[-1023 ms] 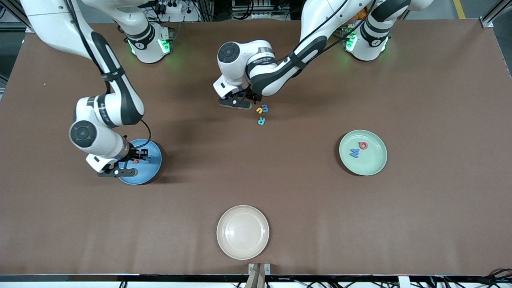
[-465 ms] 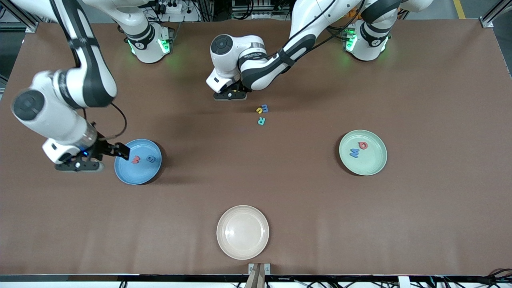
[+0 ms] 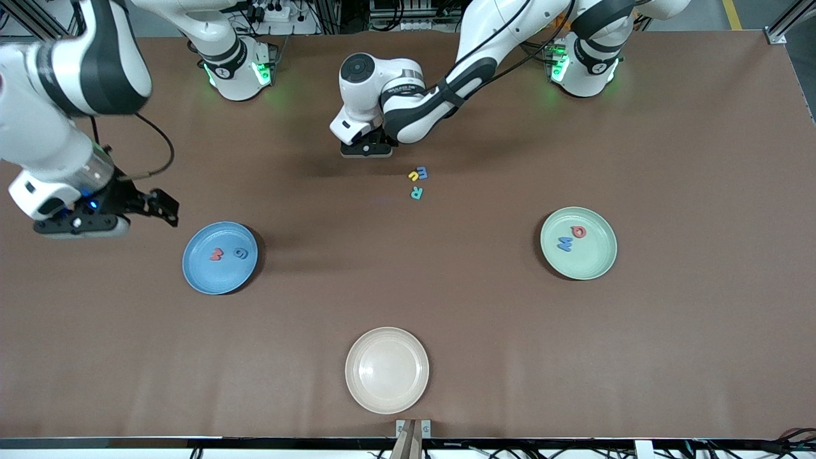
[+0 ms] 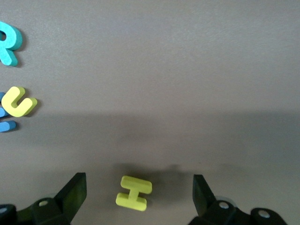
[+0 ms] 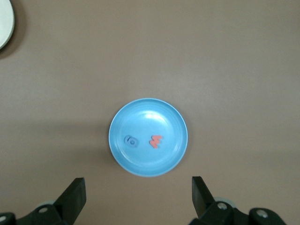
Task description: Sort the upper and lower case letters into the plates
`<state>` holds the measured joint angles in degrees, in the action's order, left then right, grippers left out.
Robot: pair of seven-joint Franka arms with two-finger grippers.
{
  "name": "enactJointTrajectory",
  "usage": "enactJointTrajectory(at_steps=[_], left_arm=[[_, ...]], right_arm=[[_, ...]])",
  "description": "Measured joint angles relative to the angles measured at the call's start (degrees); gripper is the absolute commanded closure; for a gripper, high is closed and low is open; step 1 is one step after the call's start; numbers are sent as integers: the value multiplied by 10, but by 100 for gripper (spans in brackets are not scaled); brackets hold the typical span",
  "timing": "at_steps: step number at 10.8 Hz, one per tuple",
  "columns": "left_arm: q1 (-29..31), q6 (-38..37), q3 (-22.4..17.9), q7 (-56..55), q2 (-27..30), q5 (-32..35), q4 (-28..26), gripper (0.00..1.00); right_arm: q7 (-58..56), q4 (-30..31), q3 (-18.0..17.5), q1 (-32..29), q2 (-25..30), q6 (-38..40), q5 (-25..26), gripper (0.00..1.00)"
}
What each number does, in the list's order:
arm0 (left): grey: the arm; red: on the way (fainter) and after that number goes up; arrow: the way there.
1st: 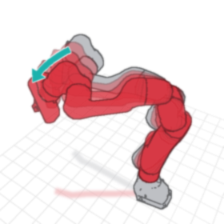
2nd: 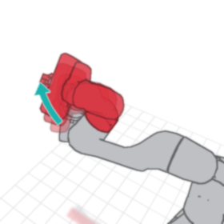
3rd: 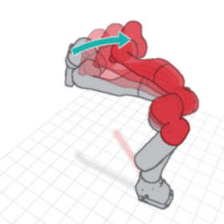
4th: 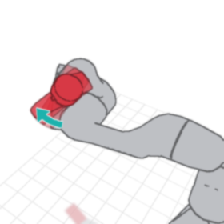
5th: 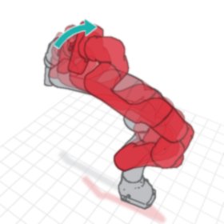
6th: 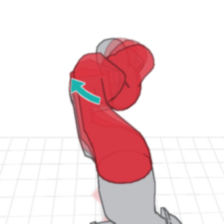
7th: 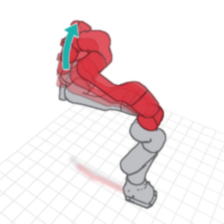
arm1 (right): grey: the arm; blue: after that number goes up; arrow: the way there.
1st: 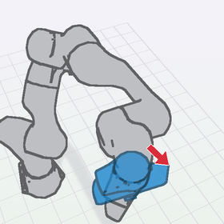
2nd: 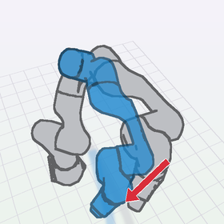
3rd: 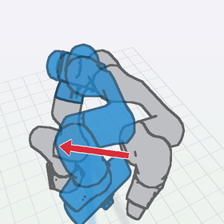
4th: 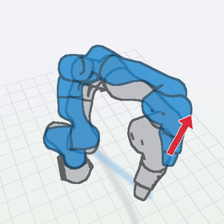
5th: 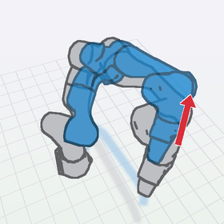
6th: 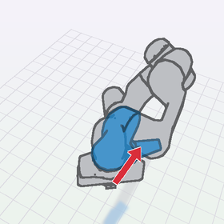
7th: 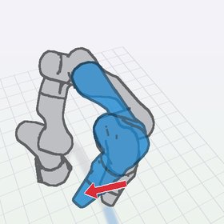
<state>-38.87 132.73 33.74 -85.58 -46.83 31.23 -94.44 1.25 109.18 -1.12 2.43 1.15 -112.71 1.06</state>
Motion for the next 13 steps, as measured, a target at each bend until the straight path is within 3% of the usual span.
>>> enactJointTrajectory(at_steps=[3,13], left_arm=[[-6,6,-2,-8,0,31,-20,0],[-13,51,-16,-14,-11,67,-40,0]], right_arm=[[-3,-46,0,-5,16,66,0,0],[-6,-52,-4,-10,32,108,0,0]])
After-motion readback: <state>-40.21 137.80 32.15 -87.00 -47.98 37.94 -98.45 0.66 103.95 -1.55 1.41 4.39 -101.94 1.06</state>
